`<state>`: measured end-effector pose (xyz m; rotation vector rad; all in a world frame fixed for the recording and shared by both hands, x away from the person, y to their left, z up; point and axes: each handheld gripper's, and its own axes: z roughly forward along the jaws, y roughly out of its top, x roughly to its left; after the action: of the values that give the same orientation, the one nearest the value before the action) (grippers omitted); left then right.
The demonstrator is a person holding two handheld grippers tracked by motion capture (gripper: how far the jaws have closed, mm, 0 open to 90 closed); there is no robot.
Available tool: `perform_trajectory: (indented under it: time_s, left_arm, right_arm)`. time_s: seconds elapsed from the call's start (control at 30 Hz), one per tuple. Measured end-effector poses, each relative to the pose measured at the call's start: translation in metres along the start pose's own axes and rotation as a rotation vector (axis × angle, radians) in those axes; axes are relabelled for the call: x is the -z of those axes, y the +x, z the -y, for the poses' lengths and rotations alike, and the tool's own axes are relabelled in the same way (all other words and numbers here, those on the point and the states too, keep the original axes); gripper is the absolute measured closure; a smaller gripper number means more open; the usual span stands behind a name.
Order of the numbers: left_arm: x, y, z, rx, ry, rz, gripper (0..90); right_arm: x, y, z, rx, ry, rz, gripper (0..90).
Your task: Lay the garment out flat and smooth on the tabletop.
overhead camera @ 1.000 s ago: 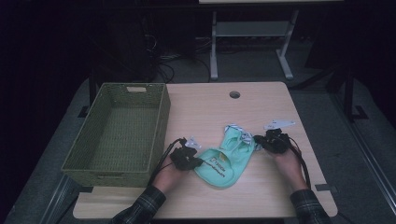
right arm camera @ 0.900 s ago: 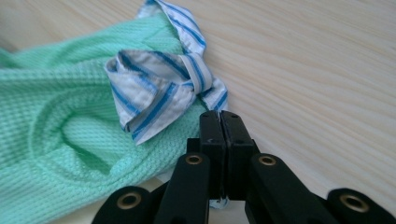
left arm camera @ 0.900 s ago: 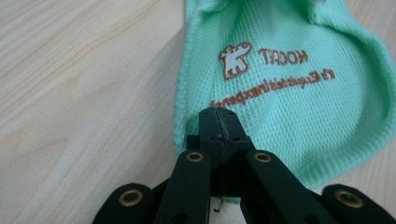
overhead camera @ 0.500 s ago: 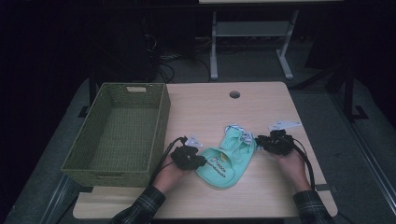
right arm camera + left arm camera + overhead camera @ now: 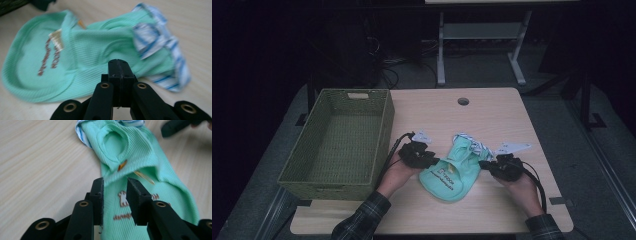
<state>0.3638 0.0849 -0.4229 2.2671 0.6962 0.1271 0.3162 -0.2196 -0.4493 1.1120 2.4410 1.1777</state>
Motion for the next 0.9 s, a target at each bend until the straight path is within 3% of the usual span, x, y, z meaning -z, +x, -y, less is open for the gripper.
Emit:
perform_trajectory:
  time_s: [0.3,0.5,0.77,0.83,0.9]
  left_arm:
    - [-0.023,0.009,-0.022,-0.023,0.003,0.008,64.8]
    - [-0.044,0.01,-0.03,-0.032,0.022,0.026,64.7]
    - [-0.067,0.011,-0.03,-0.023,0.066,0.035,65.2]
    - [-0.069,0.011,-0.029,-0.031,0.083,0.047,68.8]
    - [-0.07,0.01,-0.029,-0.032,0.083,0.046,77.9]
  right_arm:
    - [-0.015,0.028,0.006,0.044,0.054,-0.073,90.0]
    - [-0.025,0.032,0.009,0.076,0.106,-0.08,90.0]
    - [-0.026,0.032,0.009,0.081,0.105,-0.079,90.0]
    - [-0.026,0.033,0.009,0.083,0.106,-0.077,90.0]
    - [-0.025,0.033,0.009,0.085,0.106,-0.077,90.0]
